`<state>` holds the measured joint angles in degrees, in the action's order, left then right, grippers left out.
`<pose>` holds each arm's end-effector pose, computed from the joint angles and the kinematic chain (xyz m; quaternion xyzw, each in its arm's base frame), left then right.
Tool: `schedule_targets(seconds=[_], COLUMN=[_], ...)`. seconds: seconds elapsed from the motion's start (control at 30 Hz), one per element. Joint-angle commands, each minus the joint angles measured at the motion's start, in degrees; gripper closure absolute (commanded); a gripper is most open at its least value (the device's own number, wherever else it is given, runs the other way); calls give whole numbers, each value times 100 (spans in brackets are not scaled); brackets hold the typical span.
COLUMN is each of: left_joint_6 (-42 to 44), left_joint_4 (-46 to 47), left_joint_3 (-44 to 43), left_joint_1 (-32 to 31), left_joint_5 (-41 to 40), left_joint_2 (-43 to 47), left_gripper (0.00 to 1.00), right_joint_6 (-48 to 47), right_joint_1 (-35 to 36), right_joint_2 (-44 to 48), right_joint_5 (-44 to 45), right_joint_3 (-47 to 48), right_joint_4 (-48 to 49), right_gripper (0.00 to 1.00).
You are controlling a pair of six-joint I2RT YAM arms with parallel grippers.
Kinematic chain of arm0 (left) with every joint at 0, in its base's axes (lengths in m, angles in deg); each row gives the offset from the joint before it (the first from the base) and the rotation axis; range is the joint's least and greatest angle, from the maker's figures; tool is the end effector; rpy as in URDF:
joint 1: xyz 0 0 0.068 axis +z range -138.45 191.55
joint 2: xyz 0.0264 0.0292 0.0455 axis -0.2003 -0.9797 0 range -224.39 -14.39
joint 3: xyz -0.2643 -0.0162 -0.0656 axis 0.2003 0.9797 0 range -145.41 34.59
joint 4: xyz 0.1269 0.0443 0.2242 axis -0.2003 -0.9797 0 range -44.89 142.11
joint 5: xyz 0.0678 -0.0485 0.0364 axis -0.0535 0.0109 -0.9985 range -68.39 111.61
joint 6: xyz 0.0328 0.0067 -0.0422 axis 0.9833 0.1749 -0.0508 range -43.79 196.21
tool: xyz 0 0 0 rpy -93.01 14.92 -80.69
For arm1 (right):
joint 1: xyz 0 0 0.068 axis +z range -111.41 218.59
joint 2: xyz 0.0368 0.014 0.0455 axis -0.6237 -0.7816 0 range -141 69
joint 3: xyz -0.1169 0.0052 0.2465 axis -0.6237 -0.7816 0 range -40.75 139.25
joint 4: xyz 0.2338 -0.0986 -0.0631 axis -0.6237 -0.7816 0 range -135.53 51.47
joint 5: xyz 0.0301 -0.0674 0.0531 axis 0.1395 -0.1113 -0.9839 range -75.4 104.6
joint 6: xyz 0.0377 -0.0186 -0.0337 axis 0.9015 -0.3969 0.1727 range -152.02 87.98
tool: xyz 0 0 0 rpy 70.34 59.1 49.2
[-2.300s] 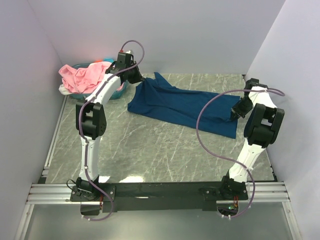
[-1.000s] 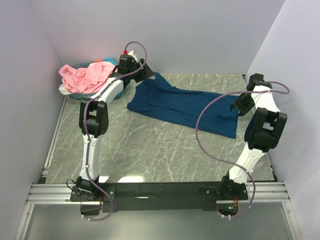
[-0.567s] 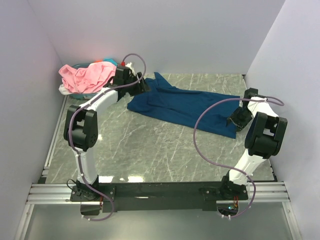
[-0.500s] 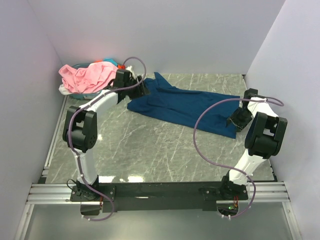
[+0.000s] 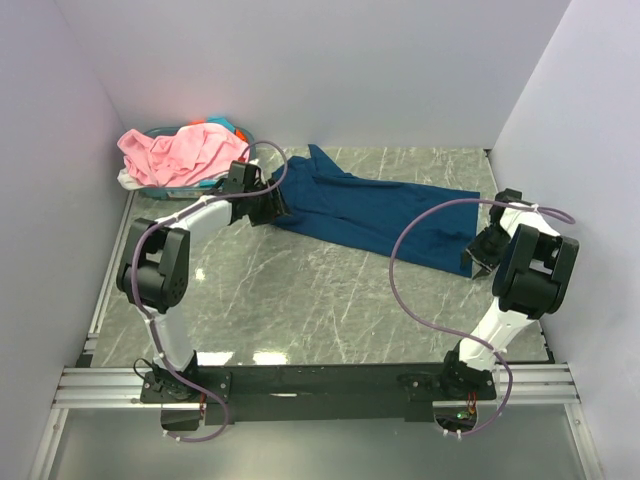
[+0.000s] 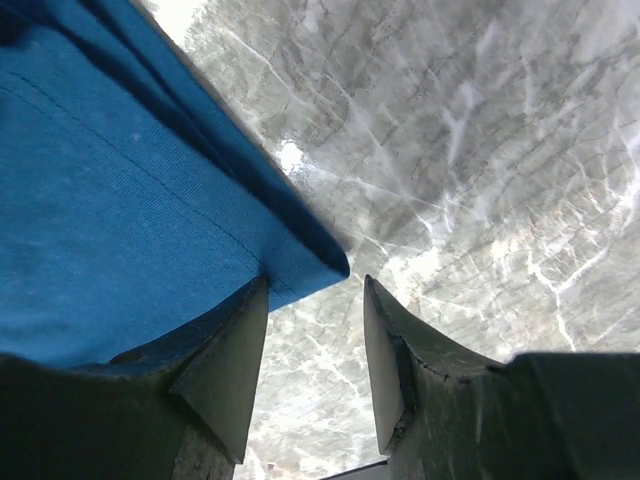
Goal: Fold and stack the t-shirts
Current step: Fold the tshirt
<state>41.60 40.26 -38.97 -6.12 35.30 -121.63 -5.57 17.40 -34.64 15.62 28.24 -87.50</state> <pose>0.3895 -0.1329 0.2023 -0.0908 0.9157 -0.2646 0.2887 0.3076 -0.1200 0.1713 0.4037 0.9132 -0.0063 0.0560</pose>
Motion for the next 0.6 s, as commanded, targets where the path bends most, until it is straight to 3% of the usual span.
schedule_targets(seconds=[0.0,0.23,0.33,0.47,0.57], left_joint_6=[-37,-72,-72,-72,-11], left_joint_4=[140,87,78,34,-44], left_joint_3=[79,219,307,430,491], left_joint_1=[1,44,71,115,150], left_joint_5=[-60,-95,-148,-332,-560], left_joint_2=[371,450,520,608,678], left_gripper=[36,36,36,36,36], right_joint_6=[-36,-27,-35,-62,-97], right_joint_1=[-34,-34,-34,-34,-52], right_joint_2=[19,-227,-306,-315,-236], right_joint_5=[101,-5,56,188,398], right_joint_3=[-88,-79,-140,-228,-307], right_joint_4=[186,283,283,204,81], right_gripper=[50,58,69,100,100])
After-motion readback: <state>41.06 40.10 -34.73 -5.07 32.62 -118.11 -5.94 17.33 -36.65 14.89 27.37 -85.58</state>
